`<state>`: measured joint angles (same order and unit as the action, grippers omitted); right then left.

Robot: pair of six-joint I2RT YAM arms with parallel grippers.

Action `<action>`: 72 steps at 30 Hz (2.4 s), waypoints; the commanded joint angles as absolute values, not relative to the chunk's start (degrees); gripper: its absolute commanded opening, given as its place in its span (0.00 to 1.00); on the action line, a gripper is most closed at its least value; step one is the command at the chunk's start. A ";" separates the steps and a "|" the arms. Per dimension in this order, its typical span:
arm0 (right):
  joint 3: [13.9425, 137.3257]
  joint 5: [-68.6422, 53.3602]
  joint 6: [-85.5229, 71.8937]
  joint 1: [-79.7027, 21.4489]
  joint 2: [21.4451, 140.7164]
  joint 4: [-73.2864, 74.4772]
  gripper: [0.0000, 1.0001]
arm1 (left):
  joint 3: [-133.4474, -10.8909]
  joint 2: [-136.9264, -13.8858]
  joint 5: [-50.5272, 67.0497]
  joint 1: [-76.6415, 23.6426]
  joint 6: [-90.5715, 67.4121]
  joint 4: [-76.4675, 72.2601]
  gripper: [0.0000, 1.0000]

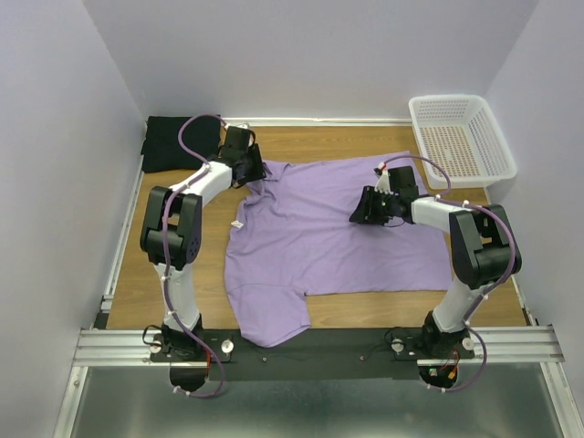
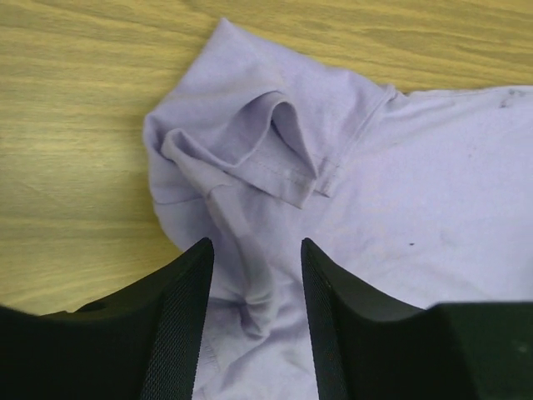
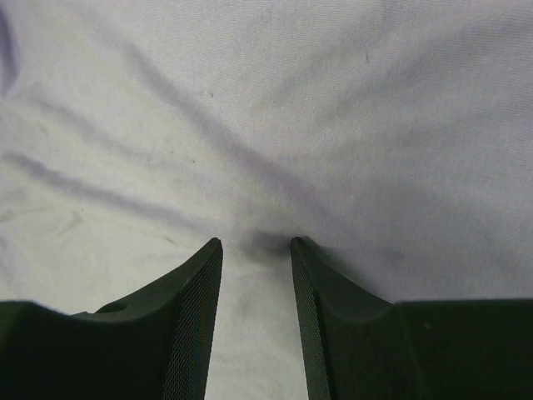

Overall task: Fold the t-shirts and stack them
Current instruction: Flatten the tshirt out

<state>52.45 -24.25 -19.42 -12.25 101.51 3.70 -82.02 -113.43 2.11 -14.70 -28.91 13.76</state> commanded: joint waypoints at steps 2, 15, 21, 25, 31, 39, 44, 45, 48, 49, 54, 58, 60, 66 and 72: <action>49.13 -20.04 -17.23 -12.39 106.96 12.13 0.48 | -84.29 -115.05 4.14 -14.59 -29.62 12.57 0.45; 48.87 -19.86 -17.14 -12.30 106.61 12.04 0.48 | -89.99 -118.21 -9.13 -14.07 -24.27 17.57 0.06; 48.95 -19.86 -17.14 -12.39 106.61 12.13 0.48 | -95.17 -119.35 -18.62 -13.89 -18.20 19.25 0.00; 48.87 -19.86 -17.23 -12.30 107.05 12.13 0.48 | -99.92 -121.55 -28.19 -13.89 -12.84 20.04 0.00; 49.04 -19.95 -17.31 -12.30 107.49 12.22 0.48 | -106.17 -127.61 -39.11 -13.80 -8.88 21.35 0.00; 49.22 -17.41 -18.02 -12.30 105.91 12.30 0.48 | -109.87 -132.81 -35.69 -13.97 -14.04 24.17 0.24; 49.57 -16.08 -17.75 -12.39 102.40 12.30 0.48 | -106.44 -125.70 -37.61 -13.54 -19.50 25.13 0.77; 49.66 -16.08 -17.75 -12.48 101.70 12.30 0.48 | -104.35 -122.03 -37.79 -13.54 -20.73 25.57 0.79; 50.36 -16.08 -17.49 -13.88 99.32 12.48 0.50 | -97.16 -113.42 -36.65 -13.54 -26.09 28.12 0.80; 50.71 -15.91 -17.32 -14.50 98.01 12.57 0.50 | -94.60 -110.94 -34.65 -13.62 -28.37 28.73 0.80; 52.21 -15.47 -16.87 -19.07 95.10 13.36 0.51 | -71.17 -94.09 -25.77 -14.15 -34.27 27.34 0.79; 51.94 -16.35 -17.31 -20.83 93.96 13.89 0.51 | -56.45 -83.69 -20.14 -15.73 -37.61 25.84 0.79; 52.12 -17.31 -17.40 -21.70 93.34 14.32 0.51 | -50.31 -79.91 -18.11 -17.13 -38.67 25.40 0.81; 50.98 -17.93 -18.54 -25.48 90.80 14.94 0.52 | -40.36 -75.68 -16.35 -18.37 -44.46 24.96 0.83; 49.75 -17.14 -18.55 -25.66 89.56 15.12 0.52 | -39.90 -78.30 -13.98 -18.28 -43.24 23.55 0.82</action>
<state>50.85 -17.67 -18.09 -25.50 91.07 13.47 -39.42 -77.30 -16.40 -18.24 -41.78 25.85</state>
